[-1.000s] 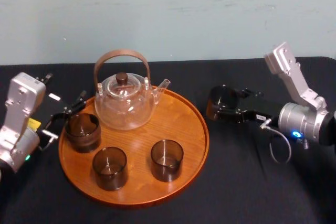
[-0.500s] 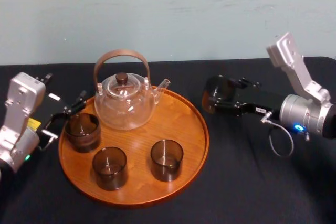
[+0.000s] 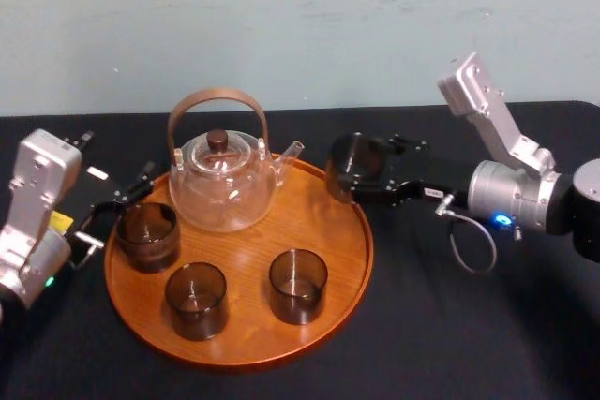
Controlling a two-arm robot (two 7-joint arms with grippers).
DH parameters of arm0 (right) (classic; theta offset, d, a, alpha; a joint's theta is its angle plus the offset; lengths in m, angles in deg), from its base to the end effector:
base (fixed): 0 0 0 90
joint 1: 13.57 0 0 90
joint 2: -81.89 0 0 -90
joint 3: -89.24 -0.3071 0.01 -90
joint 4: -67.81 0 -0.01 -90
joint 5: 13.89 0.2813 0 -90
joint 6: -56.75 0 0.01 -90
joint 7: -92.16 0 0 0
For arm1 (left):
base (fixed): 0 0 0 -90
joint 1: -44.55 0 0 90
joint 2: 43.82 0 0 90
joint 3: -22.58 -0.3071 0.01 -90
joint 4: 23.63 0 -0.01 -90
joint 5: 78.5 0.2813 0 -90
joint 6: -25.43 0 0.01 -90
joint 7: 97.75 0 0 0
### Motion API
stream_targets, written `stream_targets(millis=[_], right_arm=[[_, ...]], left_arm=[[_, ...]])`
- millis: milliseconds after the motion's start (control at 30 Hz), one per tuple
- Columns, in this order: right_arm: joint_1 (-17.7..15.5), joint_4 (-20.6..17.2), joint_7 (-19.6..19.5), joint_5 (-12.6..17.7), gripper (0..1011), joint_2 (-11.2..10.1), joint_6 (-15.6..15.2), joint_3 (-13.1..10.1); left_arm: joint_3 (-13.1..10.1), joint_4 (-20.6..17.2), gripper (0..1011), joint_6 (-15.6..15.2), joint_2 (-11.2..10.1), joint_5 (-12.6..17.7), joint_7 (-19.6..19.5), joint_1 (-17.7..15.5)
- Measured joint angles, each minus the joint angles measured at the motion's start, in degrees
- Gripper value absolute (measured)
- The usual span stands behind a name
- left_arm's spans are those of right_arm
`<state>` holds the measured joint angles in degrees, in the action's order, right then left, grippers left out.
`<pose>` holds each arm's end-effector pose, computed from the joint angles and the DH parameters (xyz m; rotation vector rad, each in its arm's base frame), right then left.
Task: Pick up the glass from the table and place it on the tray.
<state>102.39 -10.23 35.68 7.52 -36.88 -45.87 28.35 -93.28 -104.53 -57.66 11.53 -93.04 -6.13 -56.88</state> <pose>0.4048 -0.0573 -0.2491 -0.3414 0.0134 -0.6855 0.3349 0.0997 -0.3108 0.3046 -0.2852 1.2480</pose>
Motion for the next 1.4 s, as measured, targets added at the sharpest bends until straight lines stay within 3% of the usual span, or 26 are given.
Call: stream_targets(millis=[800,1400], right_arm=[[2.4,4.2,3.0,0.4,885,2.6,0.8,4.9],[3.4,7.9,2.9,-0.3,885,4.0,1.7,6.1]], left_arm=[[0.0,0.0,1001,0.0,0.0,0.0,0.0,0.0],[0.0,0.0,1001,0.0,0.0,0.0,0.0,0.0]])
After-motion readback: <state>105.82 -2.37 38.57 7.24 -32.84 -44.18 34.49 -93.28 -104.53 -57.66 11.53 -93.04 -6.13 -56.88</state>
